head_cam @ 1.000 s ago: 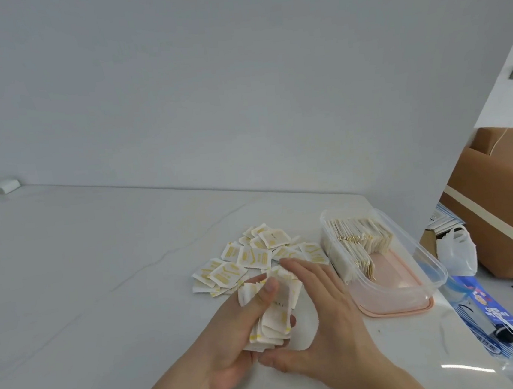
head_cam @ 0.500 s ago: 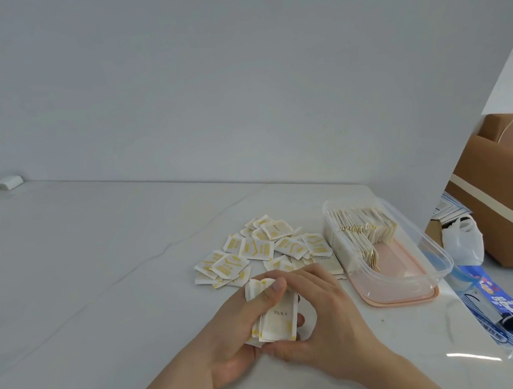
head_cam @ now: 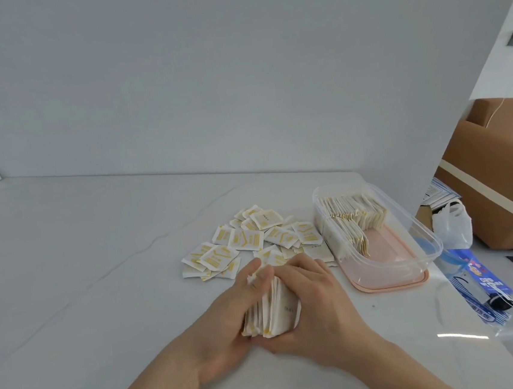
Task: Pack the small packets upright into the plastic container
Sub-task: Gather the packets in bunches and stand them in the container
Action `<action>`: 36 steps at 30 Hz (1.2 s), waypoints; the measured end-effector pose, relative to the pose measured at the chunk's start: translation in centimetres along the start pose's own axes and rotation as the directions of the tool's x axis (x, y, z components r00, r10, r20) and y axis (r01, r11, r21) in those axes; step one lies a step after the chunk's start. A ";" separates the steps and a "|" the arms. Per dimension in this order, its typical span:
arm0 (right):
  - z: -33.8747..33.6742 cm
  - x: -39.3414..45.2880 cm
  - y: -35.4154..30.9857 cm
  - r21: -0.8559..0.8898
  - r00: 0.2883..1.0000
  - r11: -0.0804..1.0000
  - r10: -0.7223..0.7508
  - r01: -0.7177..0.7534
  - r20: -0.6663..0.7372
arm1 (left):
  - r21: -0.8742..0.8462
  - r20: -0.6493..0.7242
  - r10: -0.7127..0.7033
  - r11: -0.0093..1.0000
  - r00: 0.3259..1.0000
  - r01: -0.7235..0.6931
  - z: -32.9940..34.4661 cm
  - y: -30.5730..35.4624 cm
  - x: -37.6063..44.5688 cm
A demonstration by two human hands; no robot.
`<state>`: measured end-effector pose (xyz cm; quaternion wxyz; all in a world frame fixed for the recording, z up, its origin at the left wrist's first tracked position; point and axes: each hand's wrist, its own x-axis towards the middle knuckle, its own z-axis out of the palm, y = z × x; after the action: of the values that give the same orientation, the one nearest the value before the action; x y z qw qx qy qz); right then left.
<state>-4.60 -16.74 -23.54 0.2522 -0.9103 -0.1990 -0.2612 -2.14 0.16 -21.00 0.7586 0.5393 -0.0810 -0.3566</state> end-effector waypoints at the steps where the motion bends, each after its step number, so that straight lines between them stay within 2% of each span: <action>1: -0.1 0.0 0.0 0.036 1.000 0.999 0.002 -0.001 -0.024 | -0.014 0.064 -0.011 1.000 0.998 0.012 -0.2 0.3 -0.2; 5: -0.6 0.1 0.0 0.134 0.994 0.991 0.005 0.010 -0.108 | -0.198 0.207 0.011 0.980 0.978 0.031 -0.7 0.5 -0.3; 8: -0.6 0.2 -0.1 0.108 0.990 0.994 -0.001 0.017 -0.141 | -0.158 0.268 0.032 0.987 0.963 0.011 -0.6 0.0 -0.3; 12: -0.6 0.2 -0.6 -0.042 0.992 0.999 -0.034 0.029 -0.121 | 0.035 0.136 0.080 0.996 0.987 -0.086 -0.3 -0.5 -0.2; 16: -1.1 0.4 -1.2 -0.057 1.000 0.998 -0.013 0.013 -0.006 | 0.133 0.092 0.106 0.984 0.990 -0.118 -0.1 -0.1 -0.2; 19: -3.3 0.8 -0.9 0.084 0.991 0.995 0.048 -0.058 0.122 | -0.023 0.002 0.169 0.985 0.986 -0.169 -0.3 0.5 -0.1; 21: -4.7 1.6 -0.4 0.212 0.982 0.959 0.174 -0.187 0.080 | -0.113 -0.091 0.218 0.967 0.972 -0.227 -1.0 1.3 0.0; 22: -4.9 2.2 0.1 0.204 0.970 0.948 0.240 -0.243 0.039 | -0.149 -0.129 0.230 0.957 0.964 -0.249 -1.4 1.7 0.0; 24: -4.5 3.8 1.5 -0.034 0.952 0.952 0.306 -0.305 0.021 | -0.220 -0.191 0.242 0.934 0.951 -0.282 -2.2 2.5 0.0; 26: -3.2 5.7 2.6 -0.346 0.926 0.893 0.351 -0.288 0.136 | -0.251 -0.232 0.255 0.917 0.939 -0.311 -2.7 3.0 0.1; 28: -2.1 7.5 2.9 -0.529 0.860 0.804 0.450 -0.271 0.243 | -0.250 -0.254 0.260 0.913 0.931 -0.323 -3.2 3.1 0.1; 32: -0.9 10.6 3.3 -0.659 0.796 0.714 0.531 -0.236 0.291 | -0.240 -0.260 0.261 0.915 0.930 -0.324 -3.3 2.9 0.2; 36: -0.7 11.9 4.2 -0.675 0.753 0.700 0.569 -0.231 0.332 | -0.222 -0.242 0.264 0.922 0.934 -0.318 -3.0 2.8 0.1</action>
<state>6.50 -17.75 -17.67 -0.0573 -0.9973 0.0451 0.0091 0.77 2.82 -19.77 0.8709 0.4524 -0.0341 -0.1889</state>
